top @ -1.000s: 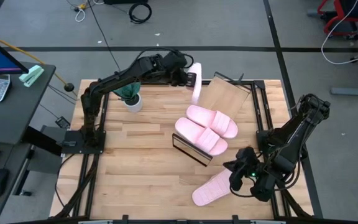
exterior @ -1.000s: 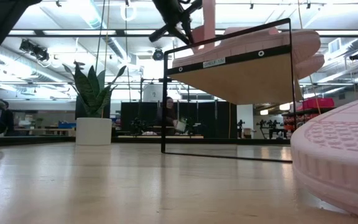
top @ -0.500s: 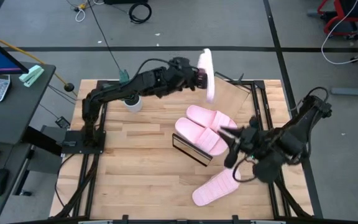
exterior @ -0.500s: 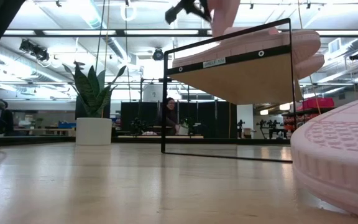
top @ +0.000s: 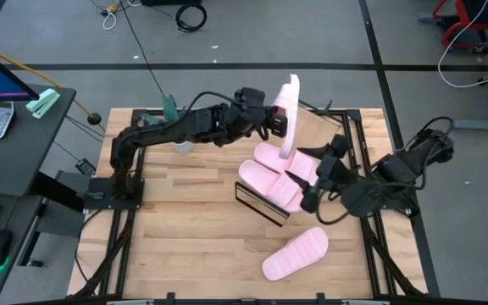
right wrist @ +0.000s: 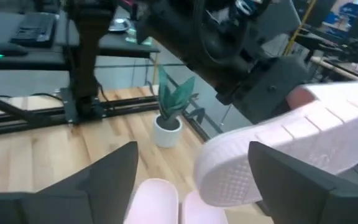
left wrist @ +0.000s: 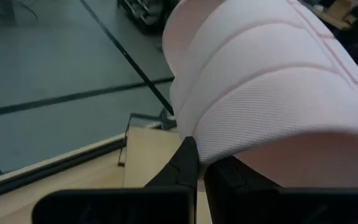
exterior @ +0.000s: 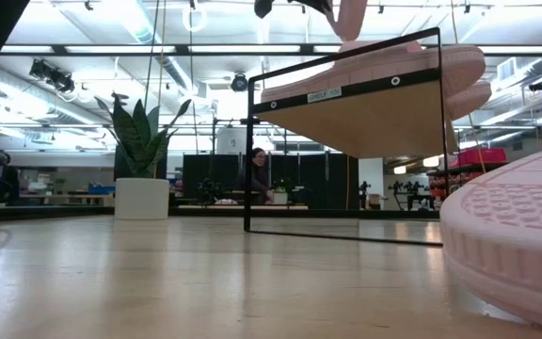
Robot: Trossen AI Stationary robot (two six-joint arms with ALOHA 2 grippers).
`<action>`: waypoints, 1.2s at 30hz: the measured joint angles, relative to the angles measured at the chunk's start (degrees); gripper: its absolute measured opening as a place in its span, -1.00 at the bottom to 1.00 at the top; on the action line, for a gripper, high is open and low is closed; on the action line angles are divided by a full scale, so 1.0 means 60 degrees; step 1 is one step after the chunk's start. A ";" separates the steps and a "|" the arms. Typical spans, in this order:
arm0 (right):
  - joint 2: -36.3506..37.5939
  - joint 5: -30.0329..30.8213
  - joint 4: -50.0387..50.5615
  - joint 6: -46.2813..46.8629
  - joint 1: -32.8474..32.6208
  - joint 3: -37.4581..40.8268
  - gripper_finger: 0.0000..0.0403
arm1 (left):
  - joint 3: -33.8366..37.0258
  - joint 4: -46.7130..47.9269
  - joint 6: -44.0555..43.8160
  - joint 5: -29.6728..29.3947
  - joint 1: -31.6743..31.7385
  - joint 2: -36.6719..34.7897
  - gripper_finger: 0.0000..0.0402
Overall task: Pick and place slides into the shelf
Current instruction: Put the pink slide on the shelf
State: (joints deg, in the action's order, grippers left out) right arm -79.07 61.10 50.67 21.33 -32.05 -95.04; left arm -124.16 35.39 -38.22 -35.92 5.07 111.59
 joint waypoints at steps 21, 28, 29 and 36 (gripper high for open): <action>-0.0452 0.1735 0.0008 0.4565 0.0956 0.0007 0.26 | 0.0000 -0.1627 0.1292 -0.1695 -0.0253 0.0004 -0.94; -0.0443 0.1684 0.0008 0.4350 0.1030 0.0007 0.18 | 0.0000 -0.1927 0.0649 -0.1669 -0.0248 0.0007 -0.94; -0.0445 0.1609 0.0011 0.4076 0.1021 0.0007 0.18 | 0.0000 -0.1994 0.0456 -0.1589 -0.0225 0.0007 -0.94; -0.0451 0.1011 0.0025 0.0673 0.0467 0.0007 0.13 | 0.0000 -0.2080 -0.1800 -0.0499 0.0047 0.0007 -0.94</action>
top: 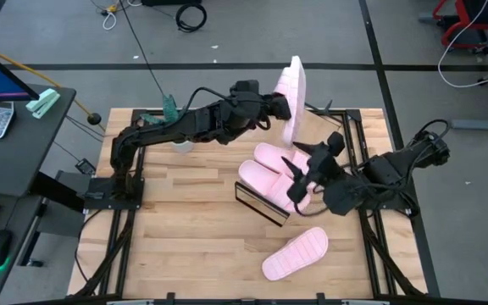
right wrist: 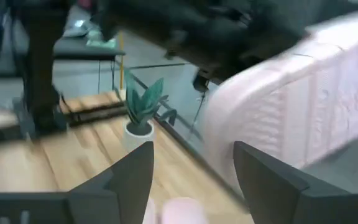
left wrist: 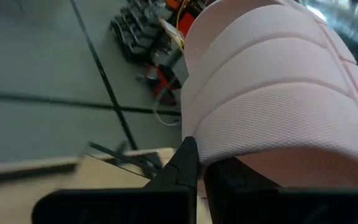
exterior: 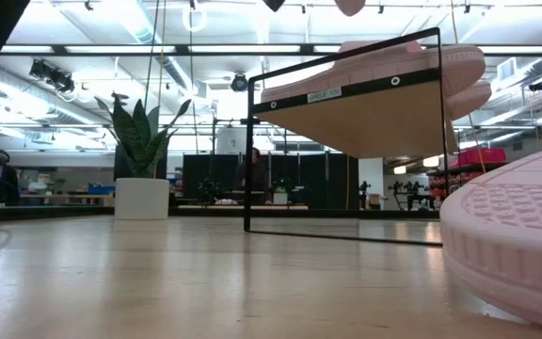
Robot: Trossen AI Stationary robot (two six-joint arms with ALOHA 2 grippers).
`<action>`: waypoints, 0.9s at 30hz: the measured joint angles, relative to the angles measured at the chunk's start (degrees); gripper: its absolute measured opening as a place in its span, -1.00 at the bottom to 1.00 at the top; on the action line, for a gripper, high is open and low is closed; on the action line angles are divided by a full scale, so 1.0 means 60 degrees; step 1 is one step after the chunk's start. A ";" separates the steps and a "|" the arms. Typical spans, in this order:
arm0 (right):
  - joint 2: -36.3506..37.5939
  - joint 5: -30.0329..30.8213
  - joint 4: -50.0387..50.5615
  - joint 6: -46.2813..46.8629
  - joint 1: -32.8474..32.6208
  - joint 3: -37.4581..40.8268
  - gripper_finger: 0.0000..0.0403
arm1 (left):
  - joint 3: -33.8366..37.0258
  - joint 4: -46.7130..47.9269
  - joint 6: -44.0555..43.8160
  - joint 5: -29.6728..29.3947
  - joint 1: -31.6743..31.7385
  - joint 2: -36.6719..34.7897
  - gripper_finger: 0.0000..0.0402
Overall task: Pick and place slides into the shelf
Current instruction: Put the pink slide on the shelf
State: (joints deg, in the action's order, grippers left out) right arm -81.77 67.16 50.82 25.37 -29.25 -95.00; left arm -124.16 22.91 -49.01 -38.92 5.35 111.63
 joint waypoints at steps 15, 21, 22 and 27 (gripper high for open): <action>-0.0216 0.3835 -0.0014 -0.4991 -0.0818 -0.0004 -0.05 | 0.0000 -0.0657 -0.3625 0.0040 0.0018 0.0004 -0.94; -0.0984 0.3792 -0.0122 -0.6512 -0.0212 0.0004 -0.05 | 0.0000 -0.1044 -0.3592 -0.0020 0.0038 0.0004 -0.94; -0.1084 0.3798 -0.0123 -0.6588 -0.0179 0.0004 -0.06 | -0.0001 -0.1001 -0.3416 -0.0056 0.0038 0.0005 -0.94; -0.1404 0.3800 -0.0124 -0.6822 -0.0229 0.0004 -0.17 | 0.0000 -0.0905 -0.3467 -0.0473 0.0035 0.0007 -0.94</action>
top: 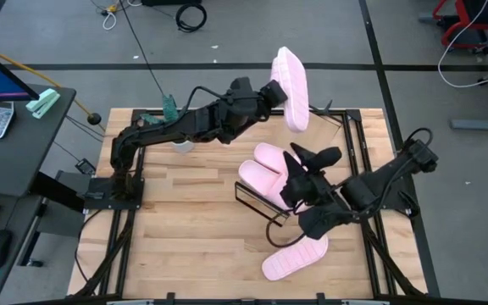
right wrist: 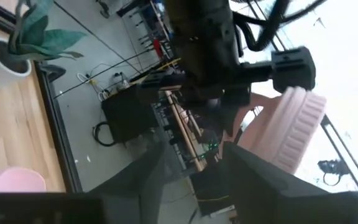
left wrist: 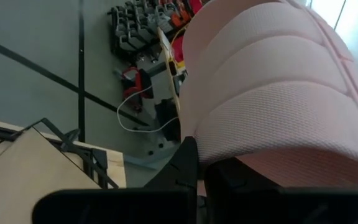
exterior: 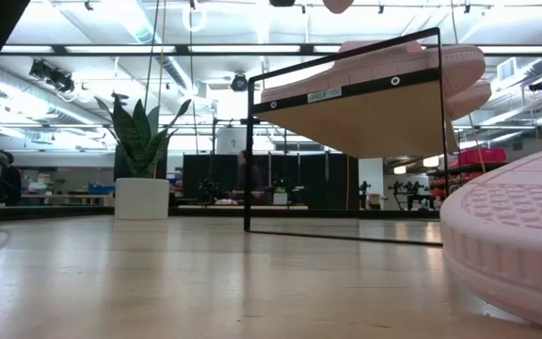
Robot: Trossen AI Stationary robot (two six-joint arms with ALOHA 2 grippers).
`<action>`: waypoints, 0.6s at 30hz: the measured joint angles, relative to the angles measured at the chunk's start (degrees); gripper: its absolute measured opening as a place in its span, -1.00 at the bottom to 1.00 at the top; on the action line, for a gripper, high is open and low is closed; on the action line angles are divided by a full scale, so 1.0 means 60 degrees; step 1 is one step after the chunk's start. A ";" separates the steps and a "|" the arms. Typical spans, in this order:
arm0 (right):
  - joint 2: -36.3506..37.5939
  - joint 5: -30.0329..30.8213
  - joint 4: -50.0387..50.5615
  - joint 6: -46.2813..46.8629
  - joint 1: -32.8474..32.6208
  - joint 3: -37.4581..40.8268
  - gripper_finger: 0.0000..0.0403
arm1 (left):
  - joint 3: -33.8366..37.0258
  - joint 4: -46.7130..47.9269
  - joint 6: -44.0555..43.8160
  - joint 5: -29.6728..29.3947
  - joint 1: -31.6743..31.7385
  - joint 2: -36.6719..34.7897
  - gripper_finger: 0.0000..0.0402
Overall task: Pick and place slides into the shelf
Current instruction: Put the pink slide on the shelf
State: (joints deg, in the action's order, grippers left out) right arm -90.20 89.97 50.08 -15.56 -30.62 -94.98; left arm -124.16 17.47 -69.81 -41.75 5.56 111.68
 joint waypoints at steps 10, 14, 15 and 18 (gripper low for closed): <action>0.0543 0.0019 -0.0176 -0.1269 -0.0491 -0.0083 -0.48 | 0.0000 0.0029 0.0071 -0.0008 0.0062 0.0003 -0.94; 0.1004 0.0012 -0.0273 -0.1440 -0.0487 -0.0087 -0.56 | 0.0000 0.0020 0.0250 -0.0010 0.0065 0.0000 -0.94; 0.1144 0.0006 -0.0284 -0.1466 -0.0488 -0.0087 -0.59 | -0.0002 0.0018 0.0326 -0.0008 0.0065 0.0000 -0.94; 0.1530 0.0012 -0.0312 -0.1488 -0.0595 -0.0087 -0.66 | 0.0000 0.0015 0.0454 -0.0008 0.0065 0.0000 -0.94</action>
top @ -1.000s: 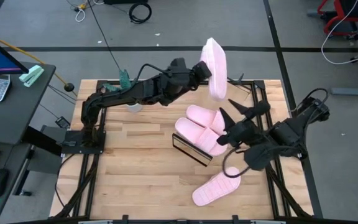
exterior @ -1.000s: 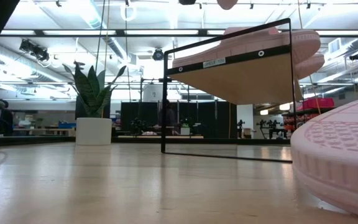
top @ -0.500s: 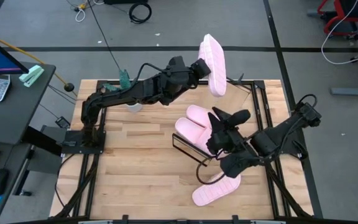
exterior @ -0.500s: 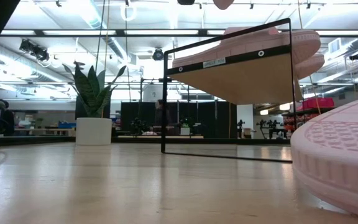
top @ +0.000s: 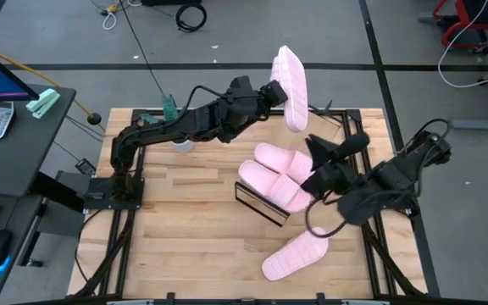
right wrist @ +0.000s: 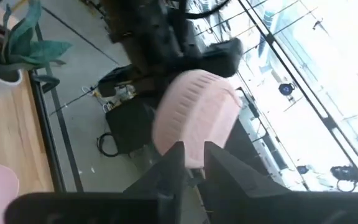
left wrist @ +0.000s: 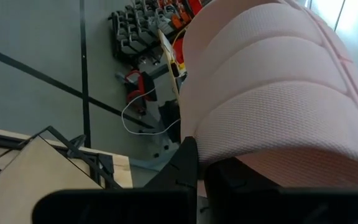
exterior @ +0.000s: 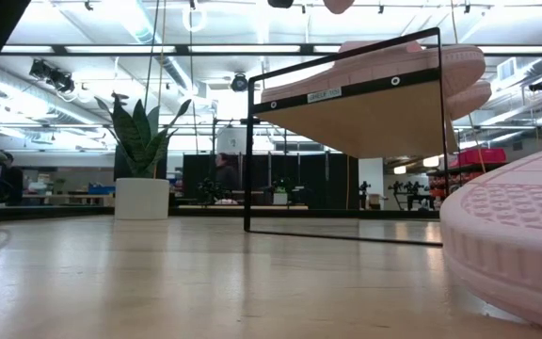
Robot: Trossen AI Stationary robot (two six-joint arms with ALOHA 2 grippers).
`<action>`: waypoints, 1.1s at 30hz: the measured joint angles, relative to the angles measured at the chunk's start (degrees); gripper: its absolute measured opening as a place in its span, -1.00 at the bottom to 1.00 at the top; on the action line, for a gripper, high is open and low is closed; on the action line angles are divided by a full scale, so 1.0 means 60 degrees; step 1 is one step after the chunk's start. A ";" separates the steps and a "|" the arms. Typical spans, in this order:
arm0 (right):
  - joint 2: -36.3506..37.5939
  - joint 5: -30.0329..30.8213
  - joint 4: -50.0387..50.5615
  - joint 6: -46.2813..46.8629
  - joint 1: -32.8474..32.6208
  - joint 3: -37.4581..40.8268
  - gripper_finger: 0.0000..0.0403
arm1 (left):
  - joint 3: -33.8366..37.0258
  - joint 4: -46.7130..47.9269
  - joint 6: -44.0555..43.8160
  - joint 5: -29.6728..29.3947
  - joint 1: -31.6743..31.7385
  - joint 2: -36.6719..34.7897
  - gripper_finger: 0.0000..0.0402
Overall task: Pick and place slides into the shelf
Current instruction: Put the pink slide on the shelf
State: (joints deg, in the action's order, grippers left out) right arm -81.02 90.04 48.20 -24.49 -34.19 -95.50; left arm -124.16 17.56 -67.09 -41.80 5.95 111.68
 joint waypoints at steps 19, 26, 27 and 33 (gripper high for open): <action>0.0500 -0.1246 -0.0833 -0.1615 0.0592 -0.0005 0.41 | 0.0000 -0.0135 -0.0277 -0.0147 0.0000 0.0000 -0.94; 0.0453 -0.1534 -0.1088 -0.1537 0.1068 -0.0004 0.77 | 0.0000 -0.0323 -0.0295 -0.0193 0.0000 0.0002 -0.94; 0.0453 -0.1615 -0.1167 -0.1537 0.1164 -0.0004 0.79 | 0.0000 -0.0368 -0.0295 -0.0190 0.0000 0.0004 -0.94; 0.0453 -0.2396 -0.1772 -0.1657 0.1696 -0.0004 0.75 | -0.0004 -0.0491 -0.0238 -0.0209 -0.0001 0.0073 -0.94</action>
State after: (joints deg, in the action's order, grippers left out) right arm -78.30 75.67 37.57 -34.44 -24.01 -95.53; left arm -124.18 14.62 -68.52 -43.06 5.95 112.12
